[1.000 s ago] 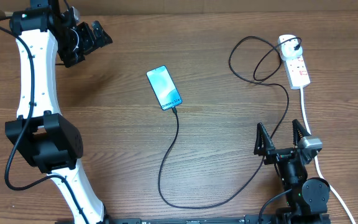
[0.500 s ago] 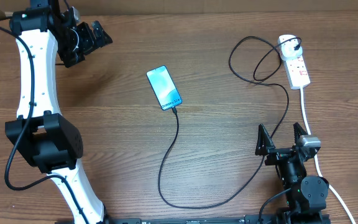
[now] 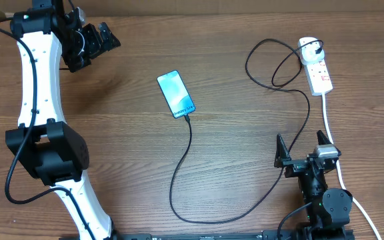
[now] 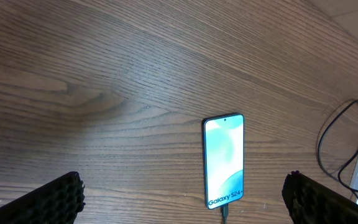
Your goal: Plug charger to phone and switch on socket
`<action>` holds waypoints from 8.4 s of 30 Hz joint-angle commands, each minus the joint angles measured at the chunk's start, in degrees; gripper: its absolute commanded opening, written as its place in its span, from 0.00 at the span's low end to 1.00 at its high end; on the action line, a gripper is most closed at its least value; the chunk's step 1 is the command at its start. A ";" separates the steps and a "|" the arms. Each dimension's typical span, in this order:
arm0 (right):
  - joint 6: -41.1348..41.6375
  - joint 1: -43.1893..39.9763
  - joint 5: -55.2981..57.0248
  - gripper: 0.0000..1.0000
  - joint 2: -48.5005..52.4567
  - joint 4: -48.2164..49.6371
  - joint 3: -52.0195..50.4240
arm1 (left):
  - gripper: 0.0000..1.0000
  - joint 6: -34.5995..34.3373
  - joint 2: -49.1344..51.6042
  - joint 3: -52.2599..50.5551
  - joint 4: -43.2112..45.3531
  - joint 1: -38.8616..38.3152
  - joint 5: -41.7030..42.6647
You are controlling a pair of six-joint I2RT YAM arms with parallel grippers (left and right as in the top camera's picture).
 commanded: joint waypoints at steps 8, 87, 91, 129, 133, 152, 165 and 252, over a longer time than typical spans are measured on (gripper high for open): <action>0.87 -2.54 0.22 1.00 -0.57 0.37 -0.61 | 0.99 1.09 -1.09 -0.26 0.07 -0.24 -0.39; 0.87 -2.54 0.22 1.00 -0.57 0.37 -0.61 | 1.00 13.07 -89.92 -94.71 47.82 -4.57 -16.22; 0.87 -2.54 0.22 1.00 -0.57 0.39 -0.61 | 1.00 13.07 -99.06 -99.76 48.33 -4.57 -16.72; 0.87 -2.54 0.22 1.00 -0.57 0.39 -0.61 | 1.00 14.93 -123.47 -125.98 67.32 -4.63 -20.74; 0.87 -2.54 0.22 1.00 -0.57 0.39 -0.61 | 1.00 16.13 -123.47 -125.98 67.32 -4.63 -20.74; 0.87 -2.54 0.22 1.00 -0.57 0.39 -0.61 | 1.00 21.20 -123.49 -126.03 67.38 -12.39 -22.21; 0.87 -2.54 0.22 1.00 -0.57 0.39 -0.61 | 0.99 12.00 -123.49 -126.01 67.34 -7.30 -21.22; 0.87 -2.54 0.22 1.00 -0.57 0.39 -0.61 | 1.00 16.11 -123.45 -125.98 67.36 -7.26 -20.85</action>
